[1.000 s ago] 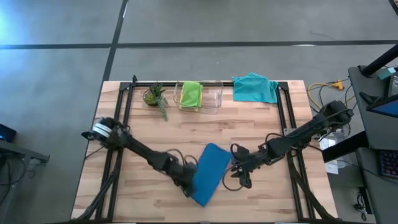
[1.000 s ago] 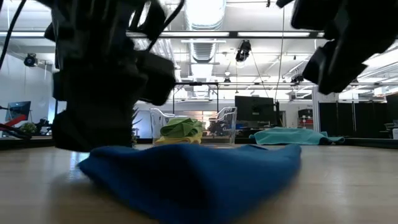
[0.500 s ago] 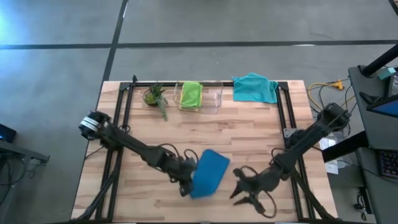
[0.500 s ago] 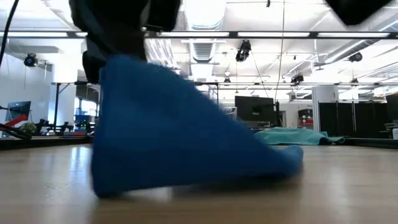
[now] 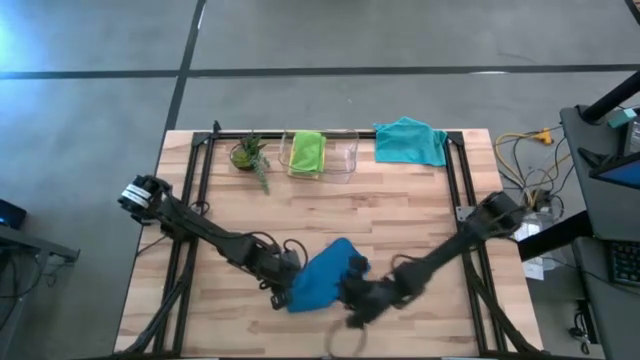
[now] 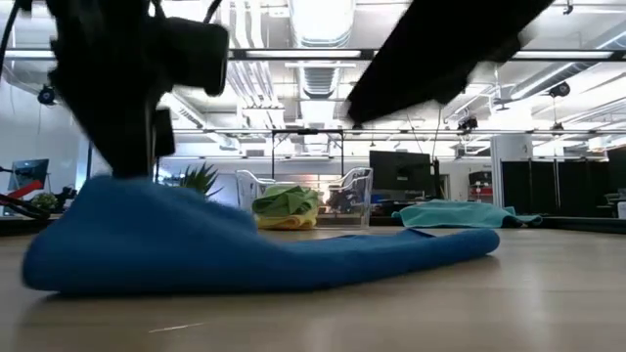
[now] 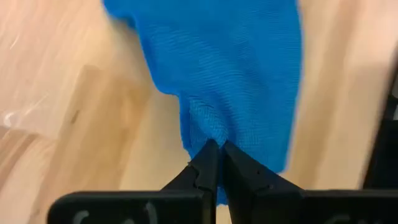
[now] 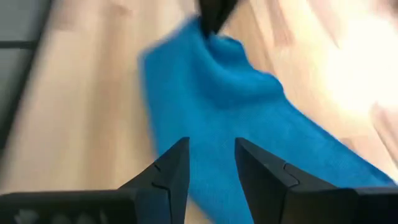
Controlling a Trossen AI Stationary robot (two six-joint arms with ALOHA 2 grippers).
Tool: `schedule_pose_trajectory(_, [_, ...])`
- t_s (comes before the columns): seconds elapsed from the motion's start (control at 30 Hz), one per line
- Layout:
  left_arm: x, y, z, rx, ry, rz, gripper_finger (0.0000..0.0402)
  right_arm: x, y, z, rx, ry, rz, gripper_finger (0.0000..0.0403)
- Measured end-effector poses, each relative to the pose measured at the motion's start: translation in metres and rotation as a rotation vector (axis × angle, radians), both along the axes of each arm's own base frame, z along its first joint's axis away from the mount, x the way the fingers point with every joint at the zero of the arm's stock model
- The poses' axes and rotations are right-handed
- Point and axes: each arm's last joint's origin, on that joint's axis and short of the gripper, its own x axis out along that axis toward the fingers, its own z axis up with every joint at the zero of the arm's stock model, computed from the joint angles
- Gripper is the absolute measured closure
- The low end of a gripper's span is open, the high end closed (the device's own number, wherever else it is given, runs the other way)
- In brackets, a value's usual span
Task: Fold microfiber towels
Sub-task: Fold the bottom blue towel
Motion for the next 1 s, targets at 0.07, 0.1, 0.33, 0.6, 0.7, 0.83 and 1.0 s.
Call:
schedule_pose_trajectory(0.07, [-0.005,0.003,-0.009,0.013,0.024,0.000,0.0401,0.017,-0.010,-0.010,0.046,0.068,-0.033,0.0280])
schedule_pose_trajectory(0.1, [-0.008,0.005,-0.014,0.019,0.039,0.003,0.0401,0.023,-0.016,-0.018,0.063,0.123,-0.048,0.0280])
schedule_pose_trajectory(0.33, [-0.024,0.012,-0.036,0.054,0.118,0.005,0.0388,0.049,-0.044,-0.040,0.249,0.315,-0.081,0.0280])
schedule_pose_trajectory(0.6, [-0.026,0.015,-0.039,0.087,0.109,0.024,0.0276,0.037,-0.057,-0.028,0.210,0.339,-0.111,0.0280])
schedule_pose_trajectory(0.7, [-0.027,0.019,-0.039,0.146,0.111,0.048,0.0227,0.034,-0.059,-0.033,0.193,0.363,-0.108,0.0280])
schedule_pose_trajectory(0.83, [-0.035,0.029,-0.039,0.224,0.175,0.065,0.0175,0.029,-0.065,-0.042,0.192,0.386,-0.134,0.0280])
schedule_pose_trajectory(1.0, [-0.049,0.041,-0.034,0.283,0.256,0.069,0.0153,0.025,-0.081,-0.052,0.198,0.407,-0.189,0.0280])
